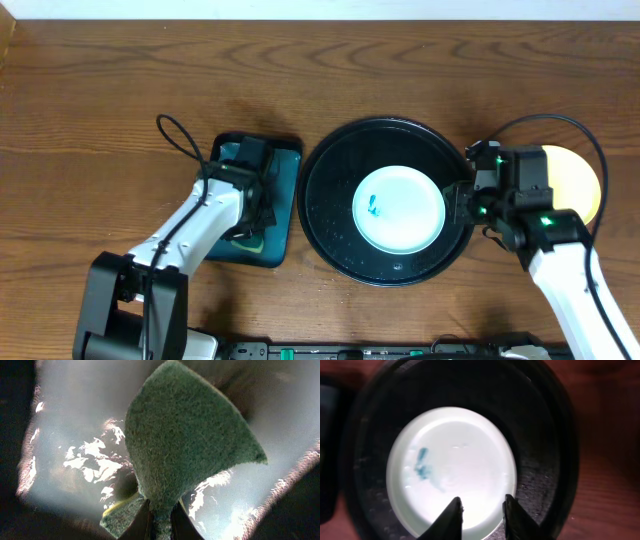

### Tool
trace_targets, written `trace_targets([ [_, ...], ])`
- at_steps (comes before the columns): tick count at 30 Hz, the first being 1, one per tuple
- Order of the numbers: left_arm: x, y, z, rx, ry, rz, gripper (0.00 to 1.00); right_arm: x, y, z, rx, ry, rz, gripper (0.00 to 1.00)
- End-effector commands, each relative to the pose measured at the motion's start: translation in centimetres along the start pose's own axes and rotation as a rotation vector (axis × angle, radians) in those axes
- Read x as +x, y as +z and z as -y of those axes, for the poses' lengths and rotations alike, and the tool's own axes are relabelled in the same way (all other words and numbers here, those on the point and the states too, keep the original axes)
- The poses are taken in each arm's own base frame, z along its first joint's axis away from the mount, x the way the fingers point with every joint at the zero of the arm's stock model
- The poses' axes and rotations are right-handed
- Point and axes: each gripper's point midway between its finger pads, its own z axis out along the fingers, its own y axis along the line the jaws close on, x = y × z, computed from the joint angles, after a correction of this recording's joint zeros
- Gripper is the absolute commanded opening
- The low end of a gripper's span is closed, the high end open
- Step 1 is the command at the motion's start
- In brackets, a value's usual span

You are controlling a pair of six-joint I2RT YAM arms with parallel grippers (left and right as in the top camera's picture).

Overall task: Clean dirty plates on tray and stack at the side
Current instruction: 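Grasp the sponge with the left gripper and bring it over the plate, then scrub the mint plate held by the right gripper with the sponge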

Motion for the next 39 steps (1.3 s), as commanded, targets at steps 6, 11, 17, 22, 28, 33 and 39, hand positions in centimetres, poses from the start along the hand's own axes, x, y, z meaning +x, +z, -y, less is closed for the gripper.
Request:
trace_targets([
  [6, -3.3, -9.2, 5.2, 0.267, 0.045, 0.075, 0.08, 2.9, 5.9, 3.1, 0.113, 0.102, -0.188, 0.31],
  [11, -3.8, -11.8, 9.3, 0.41, 0.082, 0.125, 0.07, 4.1, 8.3, 2.1, 0.026, 0.124, -0.258, 0.25],
  [17, -2.8, -12.5, 15.3, 0.502, 0.195, 0.192, 0.07, 5.4, 10.0, 2.7, 0.038, 0.138, -0.315, 0.11],
  [22, -0.6, -11.4, 20.3, 0.554, 0.279, 0.189, 0.07, 6.1, 10.7, 3.0, 0.046, 0.143, -0.339, 0.01],
  [28, 2.5, -6.4, 24.7, 0.53, 0.298, 0.097, 0.07, 6.6, 10.9, 3.6, 0.079, 0.14, -0.355, 0.01],
  [33, 5.1, -1.5, 26.9, 0.489, 0.272, 0.006, 0.08, 6.6, 10.8, 4.0, 0.102, 0.137, -0.356, 0.01],
  [39, 5.6, 2.7, 26.2, 0.395, 0.267, -0.025, 0.07, 6.7, 10.8, 4.0, 0.102, 0.138, -0.36, 0.01],
])
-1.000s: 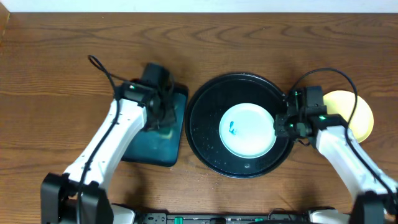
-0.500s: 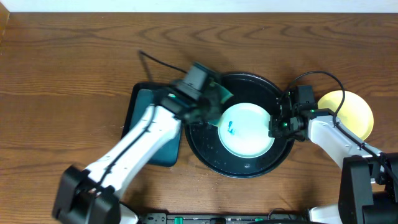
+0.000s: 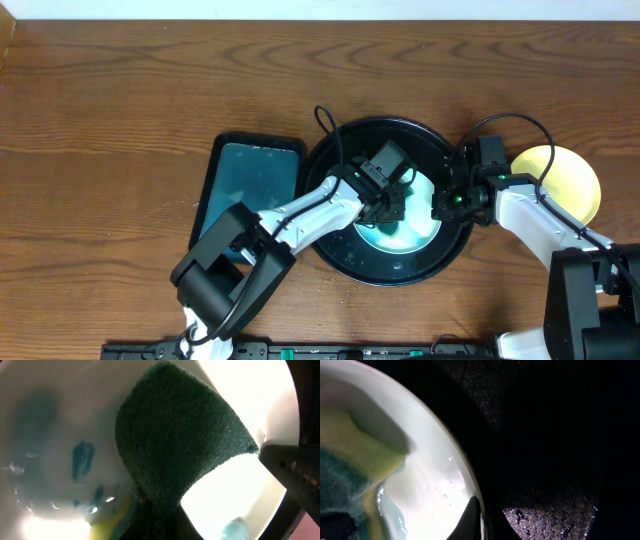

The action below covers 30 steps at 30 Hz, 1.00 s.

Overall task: Clean dirty plates on tray and stack at the side
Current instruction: 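Scrub the mint plate held by the right gripper with the sponge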

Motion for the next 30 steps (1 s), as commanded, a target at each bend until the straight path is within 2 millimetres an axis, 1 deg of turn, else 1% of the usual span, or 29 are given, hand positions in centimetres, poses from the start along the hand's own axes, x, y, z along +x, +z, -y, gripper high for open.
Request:
trace_targets([
  [1, 0.6, 2.6, -3.7, -0.139, -0.068, -0.026, 0.07, 1.5, 1.3, 1.1, 0.057, 0.006, -0.059, 0.01],
  [4, -0.6, 1.3, -8.3, -0.338, -0.116, 0.049, 0.07, 1.7, 1.3, 1.2, 0.06, 0.007, -0.069, 0.01],
  [6, -1.0, 0.2, -10.8, -0.453, -0.14, 0.081, 0.07, 1.8, 1.3, 1.2, 0.061, 0.004, -0.071, 0.01],
  [8, -1.5, -1.1, -12.7, -0.554, -0.141, 0.106, 0.08, 1.8, 1.3, 1.2, 0.06, 0.001, -0.071, 0.01],
  [10, -2.0, -2.3, -13.8, -0.628, -0.135, 0.13, 0.08, 1.8, 1.3, 1.2, 0.061, -0.004, -0.071, 0.01],
  [11, -2.5, -3.4, -14.6, -0.691, -0.122, 0.158, 0.07, 1.8, 1.3, 1.2, 0.061, -0.004, -0.072, 0.01],
  [12, -2.8, -3.9, -14.8, -0.721, -0.113, 0.173, 0.07, 1.8, 1.3, 1.2, 0.061, -0.004, -0.072, 0.01],
  [14, -3.0, -4.1, -14.8, -0.725, -0.106, 0.182, 0.07, 1.8, 1.3, 1.2, 0.06, -0.008, -0.073, 0.01],
  [16, -2.8, -3.6, -14.3, -0.691, -0.117, 0.162, 0.08, 1.8, 1.3, 1.2, 0.06, -0.015, -0.074, 0.01],
  [18, -2.1, -2.5, -12.9, -0.599, -0.139, 0.108, 0.08, 1.8, 1.3, 1.2, 0.06, -0.021, -0.073, 0.01],
  [19, -1.7, -1.8, -11.9, -0.537, -0.152, 0.075, 0.07, 1.8, 1.3, 1.2, 0.06, -0.024, -0.073, 0.01],
  [21, -0.8, -0.4, -9.1, -0.376, -0.176, -0.005, 0.07, 1.8, 1.3, 1.2, 0.06, -0.034, -0.074, 0.01],
  [23, -0.1, 0.8, -5.6, -0.19, -0.183, -0.077, 0.07, 1.8, 1.3, 1.2, 0.059, -0.04, -0.074, 0.01],
  [25, 0.2, 1.3, -2.6, -0.05, -0.165, -0.111, 0.07, 1.9, 1.3, 1.1, 0.058, -0.043, -0.075, 0.01],
  [27, 0.4, 1.6, -1.1, -0.002, -0.155, -0.115, 0.08, 1.9, 1.4, 0.9, 0.057, -0.049, -0.076, 0.01],
  [30, 1.3, 2.0, 0.3, 0.018, -0.129, -0.117, 0.08, 2.0, 1.4, 0.7, 0.056, -0.058, -0.077, 0.01],
])
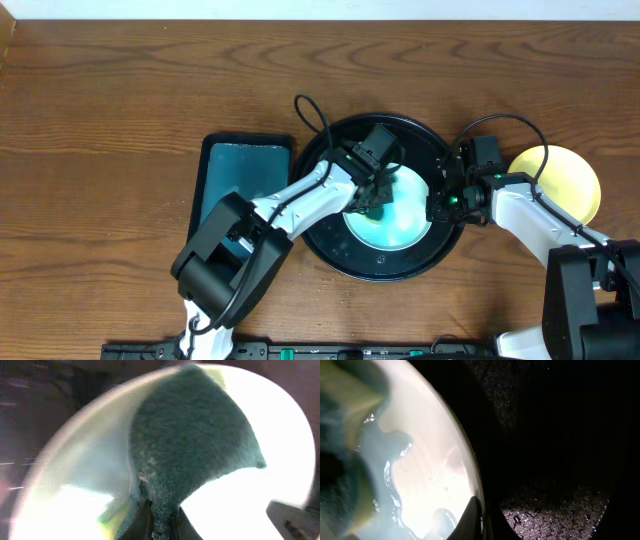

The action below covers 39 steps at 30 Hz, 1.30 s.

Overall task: Clean dirty plates on tray and stack at the side
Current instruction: 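Scrub the mint plate held by the right gripper with the sponge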

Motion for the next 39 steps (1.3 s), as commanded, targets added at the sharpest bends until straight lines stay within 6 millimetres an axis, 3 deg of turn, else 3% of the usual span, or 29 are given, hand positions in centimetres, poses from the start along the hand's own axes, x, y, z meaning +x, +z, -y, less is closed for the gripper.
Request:
trace_targets([
  [1, 4.9, 2.3, 2.6, 0.087, 0.036, -0.159, 0.08, 1.3, 1.1, 2.0, 0.112, -0.029, -0.043, 0.01],
  [6, 6.5, 2.9, 4.2, 0.108, 0.107, -0.155, 0.08, 1.3, 1.1, 2.0, 0.111, -0.03, -0.041, 0.01],
  [9, 6.3, 3.1, 3.6, 0.074, 0.182, -0.127, 0.08, 1.5, 1.1, 2.0, 0.112, -0.029, -0.048, 0.01],
  [14, 3.8, 2.9, -1.3, -0.129, 0.13, -0.05, 0.08, 1.5, 1.1, 2.1, 0.113, -0.028, -0.051, 0.01],
  [16, 2.3, 2.1, -5.1, -0.263, 0.082, -0.021, 0.08, 1.5, 1.1, 2.0, 0.112, -0.028, -0.051, 0.01],
  [21, -0.1, -0.4, -11.4, -0.541, 0.063, 0.068, 0.08, 1.5, 1.1, 2.0, 0.113, -0.028, -0.051, 0.01],
  [24, -0.7, -1.3, -12.5, -0.617, 0.082, 0.109, 0.07, 1.5, 1.1, 2.1, 0.113, -0.028, -0.052, 0.01],
  [28, -0.7, -1.2, -11.4, -0.594, 0.093, 0.117, 0.08, 1.5, 1.1, 2.1, 0.113, -0.028, -0.052, 0.01],
  [31, 0.7, 0.2, -9.1, -0.463, 0.075, 0.041, 0.07, 1.5, 1.1, 2.1, 0.113, -0.028, -0.052, 0.01],
  [37, 4.1, 2.4, 0.0, 0.011, 0.059, -0.172, 0.08, 1.5, 1.1, 2.0, 0.112, -0.027, -0.051, 0.01],
  [39, 4.6, 2.6, 1.6, 0.07, 0.043, -0.188, 0.07, 1.6, 1.1, 2.1, 0.113, -0.027, -0.052, 0.01],
])
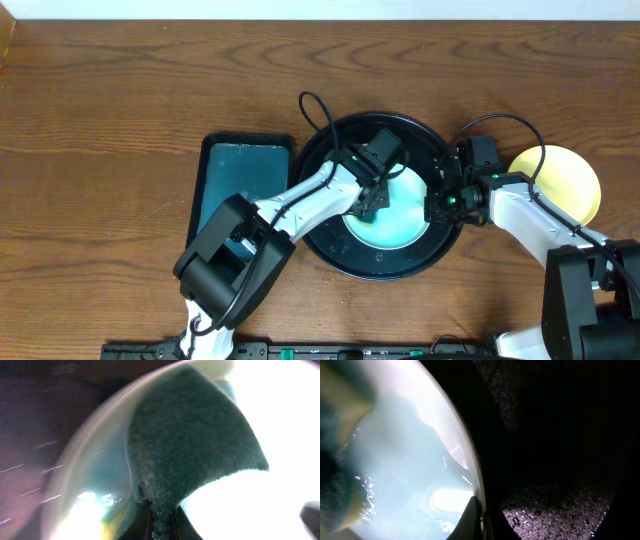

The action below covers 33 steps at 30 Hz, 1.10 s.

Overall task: Clean dirty plates on tray and stack at the side
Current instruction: 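Scrub the mint plate held by the right gripper with the sponge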

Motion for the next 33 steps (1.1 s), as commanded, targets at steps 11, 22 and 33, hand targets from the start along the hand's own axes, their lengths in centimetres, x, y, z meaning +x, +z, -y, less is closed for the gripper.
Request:
trace_targets([
  [11, 9.9, 5.7, 5.2, 0.247, -0.032, -0.434, 0.08, 1.5, 1.0, 2.4, 0.112, -0.015, -0.049, 0.01],
  [22, 11.5, 4.9, 5.9, 0.338, 0.043, -0.538, 0.07, 1.5, 1.0, 2.4, 0.112, -0.019, -0.049, 0.01],
  [33, 4.7, 3.0, -5.9, -0.228, -0.024, -0.19, 0.07, 1.4, 1.0, 2.3, 0.111, -0.019, -0.047, 0.01],
])
